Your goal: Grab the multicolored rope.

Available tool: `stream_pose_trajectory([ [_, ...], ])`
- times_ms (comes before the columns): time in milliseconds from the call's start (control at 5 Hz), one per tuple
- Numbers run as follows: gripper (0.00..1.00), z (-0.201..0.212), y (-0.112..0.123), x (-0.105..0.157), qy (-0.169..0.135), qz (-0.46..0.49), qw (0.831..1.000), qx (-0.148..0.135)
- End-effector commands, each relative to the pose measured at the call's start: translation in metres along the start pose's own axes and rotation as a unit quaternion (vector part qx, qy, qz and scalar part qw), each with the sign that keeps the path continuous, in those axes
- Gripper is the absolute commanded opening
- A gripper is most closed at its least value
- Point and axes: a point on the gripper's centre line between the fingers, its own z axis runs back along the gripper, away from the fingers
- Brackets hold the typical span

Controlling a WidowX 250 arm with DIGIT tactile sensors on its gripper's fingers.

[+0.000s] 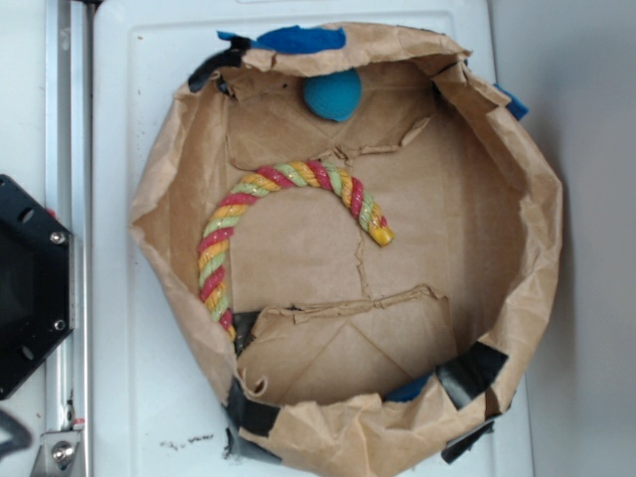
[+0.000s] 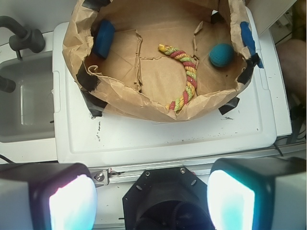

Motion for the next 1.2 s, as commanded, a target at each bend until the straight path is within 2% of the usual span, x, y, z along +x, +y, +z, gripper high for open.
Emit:
stream_pose_trajectory([
  [0,1.0,0.0,0.0,0.0,0.0,0.0,1.0,0.0],
  [200,1.0,-0.007,0.009,0.047,0.004,0.041,0.999,-0.018],
  [400,1.0,-0.019,0.017,0.077,0.004,0.061,0.998,-0.011],
  [600,1.0,-0.051,0.046,0.116,0.012,0.129,0.992,-0.006],
  [1000,1.0,-0.051,0.046,0.116,0.012,0.129,0.992,-0.006],
])
